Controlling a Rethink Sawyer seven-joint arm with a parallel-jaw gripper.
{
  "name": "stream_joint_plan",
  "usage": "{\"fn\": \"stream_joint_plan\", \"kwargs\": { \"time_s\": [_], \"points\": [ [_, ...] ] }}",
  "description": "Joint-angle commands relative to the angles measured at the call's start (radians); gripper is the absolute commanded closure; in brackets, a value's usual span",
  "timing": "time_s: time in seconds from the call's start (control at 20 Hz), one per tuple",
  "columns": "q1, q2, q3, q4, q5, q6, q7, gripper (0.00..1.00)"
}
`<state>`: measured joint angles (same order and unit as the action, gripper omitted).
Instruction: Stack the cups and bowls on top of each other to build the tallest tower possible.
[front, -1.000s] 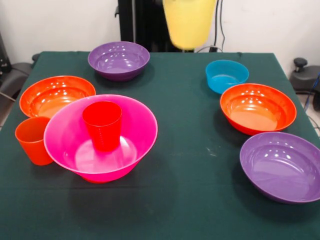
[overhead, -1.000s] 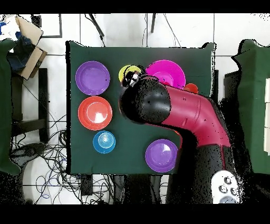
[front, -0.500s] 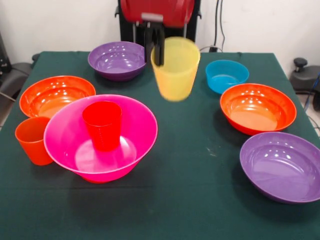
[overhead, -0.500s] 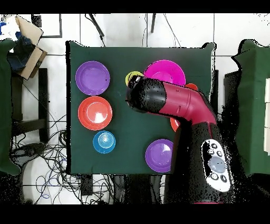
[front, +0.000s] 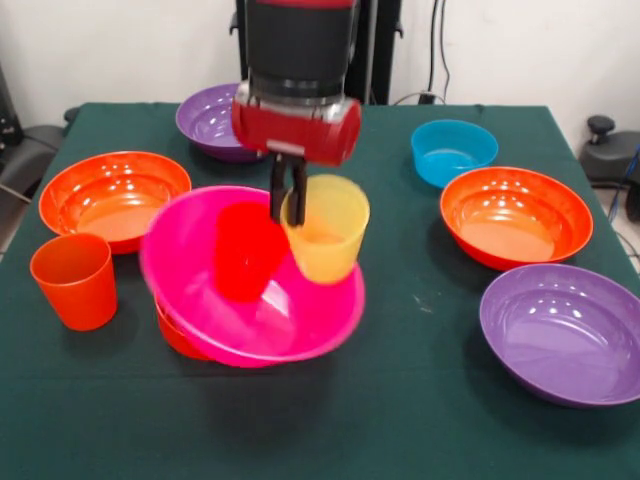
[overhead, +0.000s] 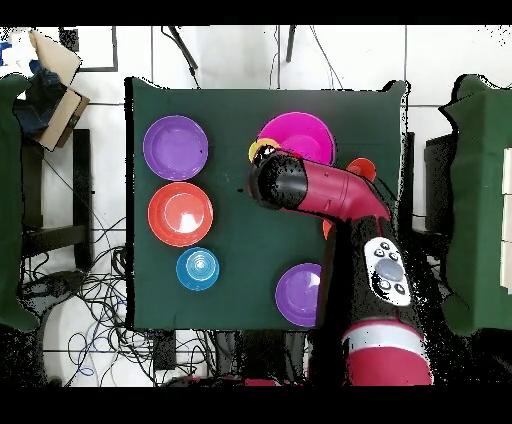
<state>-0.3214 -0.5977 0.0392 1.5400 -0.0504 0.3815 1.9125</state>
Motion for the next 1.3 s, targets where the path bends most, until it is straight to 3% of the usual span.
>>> {"fn": "stream_joint_plan", "kwargs": {
  "time_s": [0.05, 0.5, 1.3],
  "points": [
    [0.019, 0.137, -0.015, -0.066, -0.058, -0.090, 0.097, 1.00],
    [0.050, 0.139, -0.048, -0.107, -0.033, 0.006, 0.063, 1.00],
    [0.072, 0.157, -0.117, -0.136, -0.048, -0.049, 0.056, 1.00]
  ]
}}
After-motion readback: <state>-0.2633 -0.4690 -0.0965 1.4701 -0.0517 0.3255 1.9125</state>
